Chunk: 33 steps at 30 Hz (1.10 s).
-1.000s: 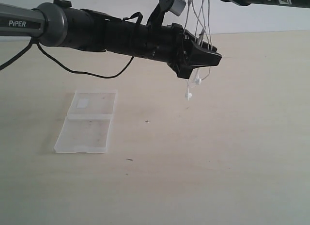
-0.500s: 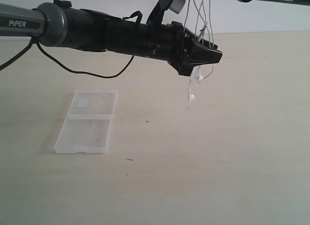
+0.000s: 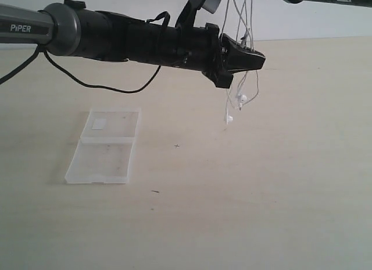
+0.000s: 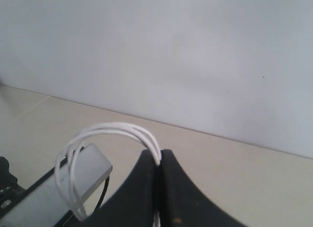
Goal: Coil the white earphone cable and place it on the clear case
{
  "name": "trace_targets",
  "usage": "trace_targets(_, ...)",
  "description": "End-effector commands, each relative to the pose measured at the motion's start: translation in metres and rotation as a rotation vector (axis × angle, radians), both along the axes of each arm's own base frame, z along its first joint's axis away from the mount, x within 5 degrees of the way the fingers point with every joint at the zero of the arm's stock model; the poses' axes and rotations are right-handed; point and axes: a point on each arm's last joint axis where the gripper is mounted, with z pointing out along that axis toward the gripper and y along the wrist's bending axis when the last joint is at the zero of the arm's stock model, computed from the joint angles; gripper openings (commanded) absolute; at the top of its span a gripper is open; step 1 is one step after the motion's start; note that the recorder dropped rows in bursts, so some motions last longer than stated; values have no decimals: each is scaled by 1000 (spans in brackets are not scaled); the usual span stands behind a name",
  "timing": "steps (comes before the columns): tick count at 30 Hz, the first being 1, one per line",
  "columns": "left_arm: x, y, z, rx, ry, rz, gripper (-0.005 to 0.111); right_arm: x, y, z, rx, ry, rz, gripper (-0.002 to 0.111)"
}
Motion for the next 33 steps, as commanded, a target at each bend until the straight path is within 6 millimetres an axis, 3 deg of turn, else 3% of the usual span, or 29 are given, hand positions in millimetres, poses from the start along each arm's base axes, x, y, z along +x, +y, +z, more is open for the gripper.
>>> trace_targets(1, 1, 0, -5, 10, 49, 12, 0, 1, -4, 4, -32, -10, -48, 0)
trace_targets(12, 7, 21, -10, 49, 162, 29, 0, 7, -22, -4, -202, 16, -219, 0)
trace_targets(16, -1, 20, 3, 1, 183, -44, 0, 8, -31, -8, -296, 30, -289, 0)
trace_targets(25, -10, 23, 45, -61, 272, -20, 0, 14, -36, -22, -377, 71, -331, 0)
trace_targets(33, -3, 24, 52, -103, 283, 57, 0, 21, -31, -38, -385, 99, -288, 0)
